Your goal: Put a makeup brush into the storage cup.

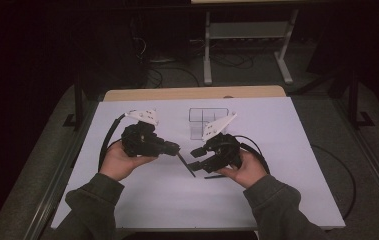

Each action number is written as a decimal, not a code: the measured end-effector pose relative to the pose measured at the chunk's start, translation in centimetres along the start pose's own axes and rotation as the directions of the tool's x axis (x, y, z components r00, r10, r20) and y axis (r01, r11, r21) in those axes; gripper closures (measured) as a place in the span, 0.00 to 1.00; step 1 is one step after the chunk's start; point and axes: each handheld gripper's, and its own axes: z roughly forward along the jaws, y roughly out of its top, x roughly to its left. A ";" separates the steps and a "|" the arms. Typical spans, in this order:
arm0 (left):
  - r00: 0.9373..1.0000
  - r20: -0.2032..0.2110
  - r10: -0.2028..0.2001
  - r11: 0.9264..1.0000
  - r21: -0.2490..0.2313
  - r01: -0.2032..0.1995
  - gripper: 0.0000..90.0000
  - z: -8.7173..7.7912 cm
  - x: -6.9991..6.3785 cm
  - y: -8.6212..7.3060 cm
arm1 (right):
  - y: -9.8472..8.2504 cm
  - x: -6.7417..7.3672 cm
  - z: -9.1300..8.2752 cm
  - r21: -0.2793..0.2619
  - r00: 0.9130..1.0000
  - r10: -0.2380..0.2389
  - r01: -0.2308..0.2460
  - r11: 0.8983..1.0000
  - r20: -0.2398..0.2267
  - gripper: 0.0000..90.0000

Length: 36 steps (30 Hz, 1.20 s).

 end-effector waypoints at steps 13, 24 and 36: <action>1.000 -0.007 0.017 1.000 0.023 -0.016 0.93 0.2 -0.1 0.9 | 1.1 -0.3 0.4 0.019 1.000 -0.016 0.017 1.000 -0.017 0.56; 1.000 -0.008 0.022 0.999 0.042 -0.021 0.93 0.7 -0.3 1.1 | 2.0 -0.2 0.8 0.036 0.999 -0.033 0.033 0.999 -0.022 0.67; 1.000 -0.004 0.028 0.998 0.052 -0.028 0.93 1.0 -0.4 1.4 | 2.2 -0.2 1.1 0.056 0.998 -0.050 0.051 0.997 -0.027 0.83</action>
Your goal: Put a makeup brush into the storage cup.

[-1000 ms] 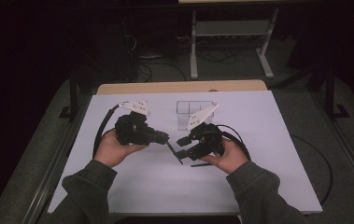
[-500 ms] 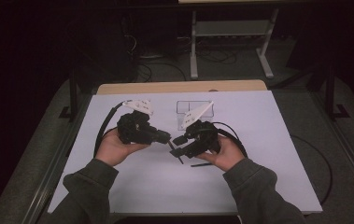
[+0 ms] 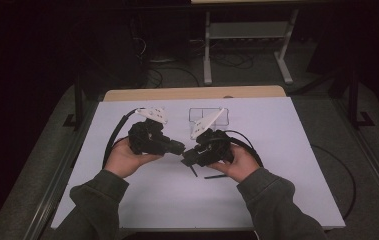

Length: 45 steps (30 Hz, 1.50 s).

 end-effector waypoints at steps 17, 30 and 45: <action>1.000 0.022 -0.002 1.000 -0.010 0.002 0.89 0.1 -0.1 0.0 | -0.1 0.1 -0.1 0.004 0.999 -0.031 0.031 0.999 -0.007 0.92; 0.999 -0.015 -0.045 0.998 -0.046 0.045 0.69 -0.9 0.4 -1.2 | -0.9 -0.4 -0.8 0.012 1.000 -0.015 0.015 1.000 0.009 0.92; 0.995 -0.058 -0.081 0.993 -0.085 0.076 0.61 -1.9 0.7 -3.6 | -1.6 -1.4 -1.7 -0.004 0.999 0.028 -0.028 1.000 0.023 0.92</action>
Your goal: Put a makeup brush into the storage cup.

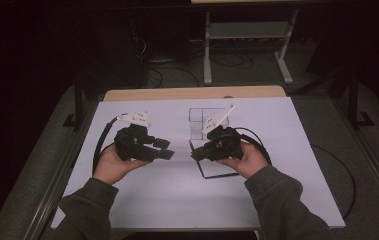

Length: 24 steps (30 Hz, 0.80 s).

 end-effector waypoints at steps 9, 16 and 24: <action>0.999 -0.030 -0.022 1.000 -0.013 0.022 0.54 -0.1 0.2 -1.5 | -0.4 -0.8 -0.9 -0.012 1.000 0.030 -0.030 0.999 0.008 0.92; 0.998 -0.048 -0.033 0.999 -0.024 0.031 0.51 -0.4 0.2 -2.3 | -0.6 -1.5 -1.7 -0.026 0.999 0.048 -0.047 0.999 0.022 0.92; 0.997 -0.071 -0.025 0.999 -0.024 0.023 0.47 -0.8 0.3 -3.1 | -0.5 -1.9 -2.2 -0.034 0.997 0.064 -0.063 0.997 0.036 0.92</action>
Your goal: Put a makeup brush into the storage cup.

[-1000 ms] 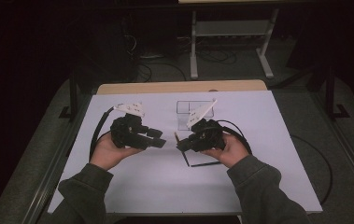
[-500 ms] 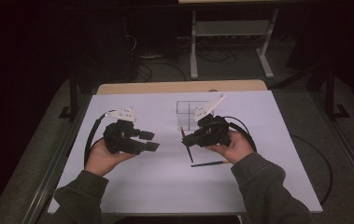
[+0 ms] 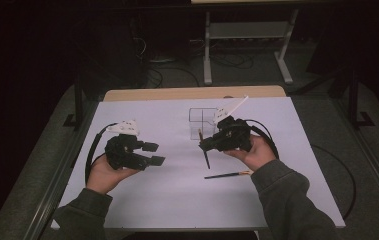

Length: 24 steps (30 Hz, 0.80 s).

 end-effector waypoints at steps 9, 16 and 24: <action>1.000 -0.029 -0.008 1.000 -0.008 0.007 0.43 -0.6 -0.2 -1.3 | 0.6 -0.4 -0.4 -0.010 1.000 0.004 -0.004 1.000 0.011 0.92; 0.999 -0.046 0.003 1.000 -0.004 -0.004 0.40 -0.6 -0.2 -2.0 | 0.8 -0.8 -1.0 -0.022 1.000 0.015 -0.015 1.000 0.015 0.92; 0.998 -0.056 -0.024 1.000 -0.017 0.023 0.35 -0.5 -0.3 -3.4 | 1.6 -1.3 -1.6 -0.017 0.999 -0.016 0.017 1.000 0.039 0.92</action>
